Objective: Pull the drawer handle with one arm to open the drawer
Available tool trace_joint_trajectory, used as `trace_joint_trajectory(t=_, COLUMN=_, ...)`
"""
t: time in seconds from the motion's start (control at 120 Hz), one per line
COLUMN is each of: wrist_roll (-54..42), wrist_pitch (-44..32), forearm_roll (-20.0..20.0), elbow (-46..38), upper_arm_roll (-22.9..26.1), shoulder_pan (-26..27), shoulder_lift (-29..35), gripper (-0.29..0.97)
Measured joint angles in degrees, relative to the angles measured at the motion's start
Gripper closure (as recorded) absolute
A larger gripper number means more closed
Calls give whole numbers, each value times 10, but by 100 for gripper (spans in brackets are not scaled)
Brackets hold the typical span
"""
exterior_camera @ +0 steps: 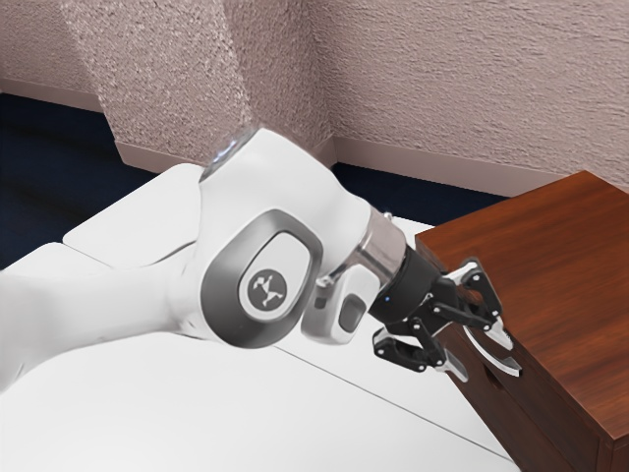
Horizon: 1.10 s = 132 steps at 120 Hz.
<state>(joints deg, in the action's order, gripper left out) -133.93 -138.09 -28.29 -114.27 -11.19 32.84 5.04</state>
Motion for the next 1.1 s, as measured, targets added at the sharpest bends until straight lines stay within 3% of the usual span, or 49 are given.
trace_joint_trajectory(t=0.058, wrist_roll=-7, wrist_pitch=-2, forearm_roll=-5, elbow=-2, upper_arm_roll=0, shoulder_pan=0, shoulder_lift=0, gripper=40)
trace_joint_trajectory(t=0.142, wrist_roll=-13, wrist_pitch=-2, forearm_roll=-5, elbow=-6, upper_arm_roll=-1, shoulder_pan=0, shoulder_lift=0, gripper=53)
trace_joint_trajectory(t=0.492, wrist_roll=-18, wrist_pitch=-8, forearm_roll=-2, elbow=-8, upper_arm_roll=0, shoulder_pan=-3, shoulder_lift=-9, gripper=63)
trace_joint_trajectory(t=1.1, wrist_roll=-16, wrist_pitch=-22, forearm_roll=33, elbow=-90, upper_arm_roll=-20, shoulder_pan=-3, shoulder_lift=70, gripper=66)
